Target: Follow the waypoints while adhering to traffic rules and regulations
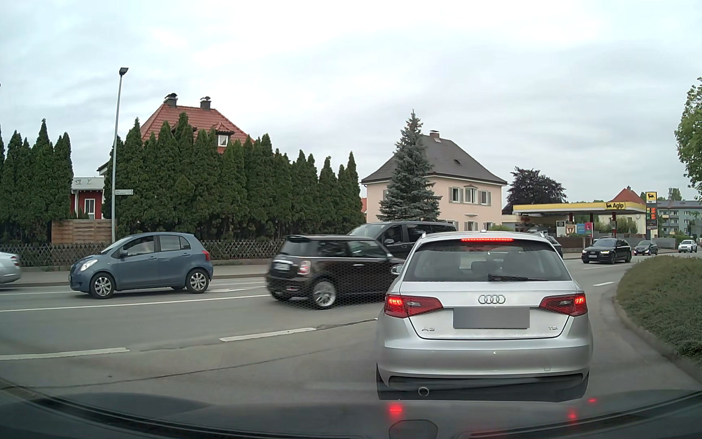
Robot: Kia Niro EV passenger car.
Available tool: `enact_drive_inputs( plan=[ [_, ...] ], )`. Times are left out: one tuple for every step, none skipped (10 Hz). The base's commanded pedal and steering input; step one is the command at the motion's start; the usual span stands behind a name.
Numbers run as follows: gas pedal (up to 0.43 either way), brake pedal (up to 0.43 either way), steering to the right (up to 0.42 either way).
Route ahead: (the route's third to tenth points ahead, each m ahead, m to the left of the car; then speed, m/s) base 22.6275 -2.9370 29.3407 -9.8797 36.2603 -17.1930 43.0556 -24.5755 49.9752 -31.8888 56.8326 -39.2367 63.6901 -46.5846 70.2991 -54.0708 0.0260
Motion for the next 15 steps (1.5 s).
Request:
enact_drive_inputs(
  plan=[
    [0.000,0.213,0.130],
    [0.000,0.213,0.130],
    [0.000,0.213,0.130],
    [0.000,0.213,0.129],
    [0.000,0.213,0.129],
    [0.000,0.213,0.130],
    [0.000,0.213,0.129],
    [0.000,0.207,0.129],
    [0.000,0.207,0.130],
    [0.000,0.201,0.130],
    [0.000,0.189,0.130],
    [0.000,0.177,0.130],
    [0.000,0.134,0.129],
    [0.000,0.104,0.129],
    [0.000,0.098,0.129]
  ],
)
